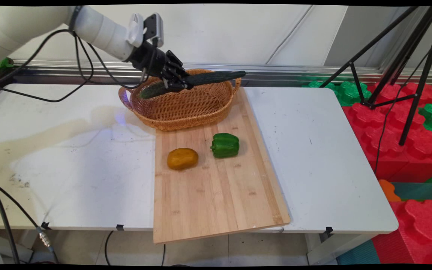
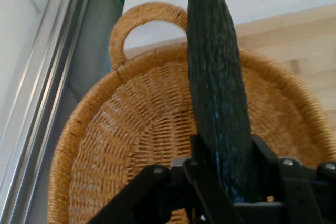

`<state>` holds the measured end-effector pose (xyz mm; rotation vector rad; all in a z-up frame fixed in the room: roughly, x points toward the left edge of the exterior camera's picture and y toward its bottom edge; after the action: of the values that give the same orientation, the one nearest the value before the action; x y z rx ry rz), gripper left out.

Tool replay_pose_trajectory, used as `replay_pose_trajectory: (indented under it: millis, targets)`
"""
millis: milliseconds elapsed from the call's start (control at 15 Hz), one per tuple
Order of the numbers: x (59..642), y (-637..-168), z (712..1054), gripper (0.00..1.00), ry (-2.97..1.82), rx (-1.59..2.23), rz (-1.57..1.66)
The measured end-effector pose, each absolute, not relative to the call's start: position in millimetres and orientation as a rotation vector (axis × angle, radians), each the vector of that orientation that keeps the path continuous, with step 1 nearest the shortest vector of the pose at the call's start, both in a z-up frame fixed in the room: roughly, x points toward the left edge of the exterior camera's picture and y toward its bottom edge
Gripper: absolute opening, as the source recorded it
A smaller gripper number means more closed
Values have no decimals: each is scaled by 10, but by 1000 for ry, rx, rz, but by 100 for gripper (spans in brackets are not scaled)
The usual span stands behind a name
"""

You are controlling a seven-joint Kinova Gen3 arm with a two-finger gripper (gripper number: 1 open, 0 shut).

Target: Place the picked object in the vegetable basket

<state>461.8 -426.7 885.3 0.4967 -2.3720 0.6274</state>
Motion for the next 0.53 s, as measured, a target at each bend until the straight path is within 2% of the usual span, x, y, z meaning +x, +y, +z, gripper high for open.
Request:
replay_pose_trajectory:
  millis: [533]
  targets:
    - [4665,-4641,8463,0,-2417,529,641]
